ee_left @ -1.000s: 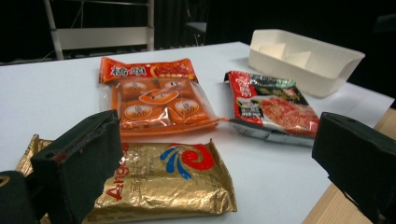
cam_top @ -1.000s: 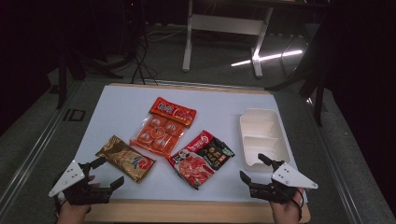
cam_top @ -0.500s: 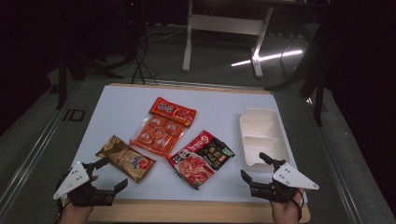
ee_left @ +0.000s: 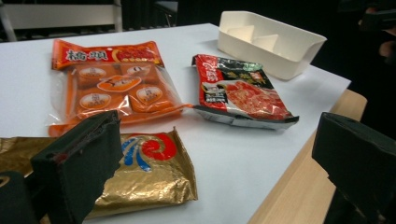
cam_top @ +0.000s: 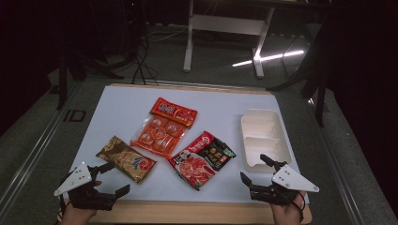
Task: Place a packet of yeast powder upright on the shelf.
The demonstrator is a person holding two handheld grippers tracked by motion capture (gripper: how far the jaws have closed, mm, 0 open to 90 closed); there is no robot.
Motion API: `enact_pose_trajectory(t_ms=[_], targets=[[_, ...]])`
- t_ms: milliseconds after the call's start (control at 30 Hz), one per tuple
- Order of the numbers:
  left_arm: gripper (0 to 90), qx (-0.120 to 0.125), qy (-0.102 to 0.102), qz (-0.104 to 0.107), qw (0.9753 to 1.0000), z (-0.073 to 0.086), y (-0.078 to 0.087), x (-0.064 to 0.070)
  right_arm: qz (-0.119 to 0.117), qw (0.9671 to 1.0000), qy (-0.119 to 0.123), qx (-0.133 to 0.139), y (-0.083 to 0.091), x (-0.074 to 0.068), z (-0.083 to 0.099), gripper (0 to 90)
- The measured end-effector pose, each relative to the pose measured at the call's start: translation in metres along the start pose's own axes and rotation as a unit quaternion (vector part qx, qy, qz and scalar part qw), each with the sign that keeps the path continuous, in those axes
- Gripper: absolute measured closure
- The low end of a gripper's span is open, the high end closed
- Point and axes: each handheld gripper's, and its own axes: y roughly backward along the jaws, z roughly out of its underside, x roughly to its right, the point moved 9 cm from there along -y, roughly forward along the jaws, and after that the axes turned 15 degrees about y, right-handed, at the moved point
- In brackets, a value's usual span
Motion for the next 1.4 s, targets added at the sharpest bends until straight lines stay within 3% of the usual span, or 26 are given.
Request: enact_pose_trajectory(t_ms=[67, 133, 200, 333, 567, 767, 1000, 1167, 1400], targets=[[2.1, -0.001, 0.003, 0.007, 1.0, -0.001, -0.001, 0.003, -0.021, 0.9998, -0.007, 0.002, -0.002, -0.003, 0.001, 15.2], [2.1, -0.005, -0.008, 0.004, 0.9999, -0.001, -0.002, 0.007, -0.024, 0.9996, 0.001, -0.013, -0.005, -0.004, 0.006, 16.1], [2.1, -0.014, -0.021, 0.002, 0.9997, -0.001, -0.003, 0.01, -0.039, 0.999, -0.01, -0.019, -0.008, -0.007, 0.009, 16.7], [2.1, -0.021, -0.024, 0.003, 0.9995, -0.003, -0.005, 0.014, -0.034, 0.9992, -0.004, -0.021, -0.01, -0.006, 0.012, 16.8], [2.1, -0.015, -0.021, -0.004, 0.9997, -0.016, -0.002, 0.011, -0.015, 0.9998, -0.005, 0.008, -0.001, -0.002, -0.001, 13.9], [2.1, -0.014, -0.032, -0.025, 0.9991, -0.031, 0.002, 0.003, -0.018, 0.9998, -0.006, -0.009, -0.001, -0.009, -0.004, 13.3], [2.2, -0.009, -0.015, -0.059, 0.9981, -0.047, 0.003, -0.022, -0.012, 0.9999, -0.006, 0.009, -0.001, -0.009, -0.009, 10.4], [2.3, -0.011, -0.006, -0.095, 0.9954, -0.058, 0.0, -0.044, -0.018, 0.9998, 0.004, 0.01, 0.0, -0.015, -0.012, 10.5], [4.3, -0.024, 0.018, -0.138, 0.99, -0.058, -0.008, -0.079, -0.028, 0.9995, -0.002, 0.013, 0.002, -0.019, -0.014, 13.1]])
